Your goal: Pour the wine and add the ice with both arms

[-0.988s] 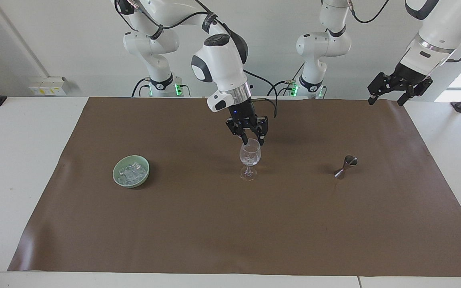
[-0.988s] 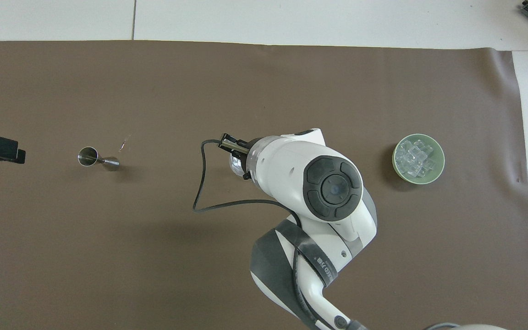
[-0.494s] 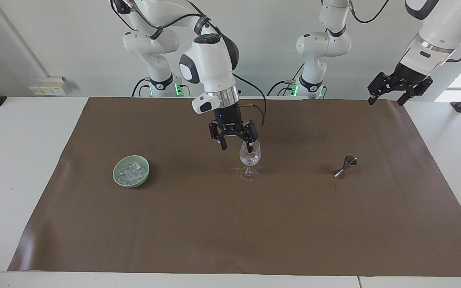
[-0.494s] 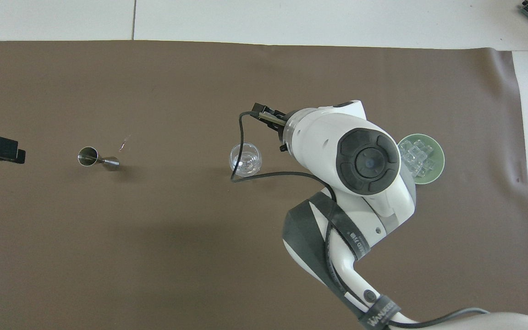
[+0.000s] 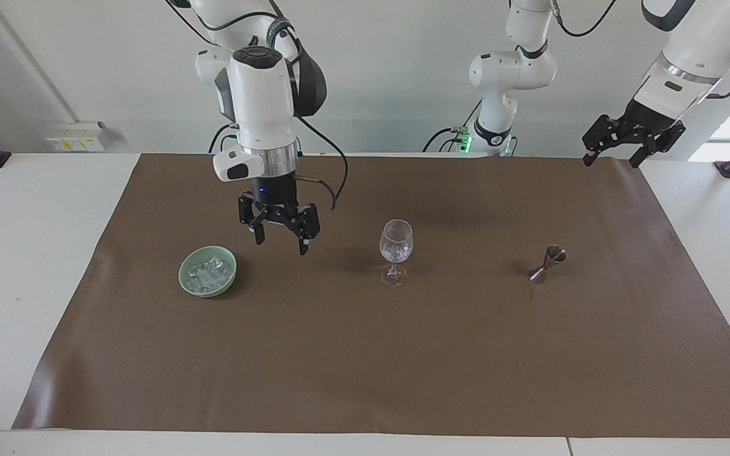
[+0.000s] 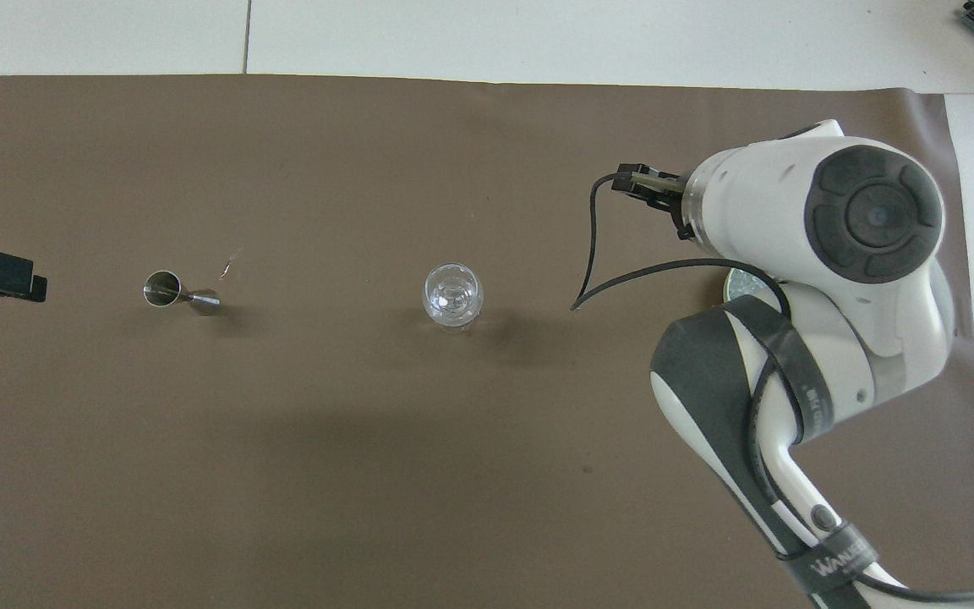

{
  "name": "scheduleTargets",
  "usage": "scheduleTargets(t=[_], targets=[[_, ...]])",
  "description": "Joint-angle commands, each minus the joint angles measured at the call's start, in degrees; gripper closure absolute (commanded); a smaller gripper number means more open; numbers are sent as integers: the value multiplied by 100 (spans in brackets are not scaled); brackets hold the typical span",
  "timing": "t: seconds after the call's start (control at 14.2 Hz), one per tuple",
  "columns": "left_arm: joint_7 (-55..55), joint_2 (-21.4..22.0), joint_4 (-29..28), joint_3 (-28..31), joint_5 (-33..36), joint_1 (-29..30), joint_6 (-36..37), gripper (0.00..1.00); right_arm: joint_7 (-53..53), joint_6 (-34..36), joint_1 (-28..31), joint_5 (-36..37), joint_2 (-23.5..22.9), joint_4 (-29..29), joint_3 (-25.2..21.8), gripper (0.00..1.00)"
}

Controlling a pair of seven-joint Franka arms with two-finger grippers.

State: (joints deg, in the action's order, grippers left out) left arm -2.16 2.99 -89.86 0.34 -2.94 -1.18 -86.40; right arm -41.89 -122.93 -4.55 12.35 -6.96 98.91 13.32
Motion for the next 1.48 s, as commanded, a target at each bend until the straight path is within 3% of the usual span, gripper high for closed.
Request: scheduleTargets(t=[0.0,0.35,0.71,0.92,1.41], targets=[[-21,167,-199,10,119,-13,-70,0,653,514,42,-161,361,58,-268,0],[-21,167,-199,10,119,-13,-70,0,1760,1260,33,-786,809,40,-971,0],[-21,167,-199,1,119,-13,-70,0,2719,2543,42,-962,924,-547,-1560,0],[-21,167,-199,10,119,-13,-70,0,3219,2792,77,-1295,951,-584,-2061,0],[-56,175,-225,19,127,-5,-97,0,3371,2792,200,-1296,1135,-293,-1956,0]])
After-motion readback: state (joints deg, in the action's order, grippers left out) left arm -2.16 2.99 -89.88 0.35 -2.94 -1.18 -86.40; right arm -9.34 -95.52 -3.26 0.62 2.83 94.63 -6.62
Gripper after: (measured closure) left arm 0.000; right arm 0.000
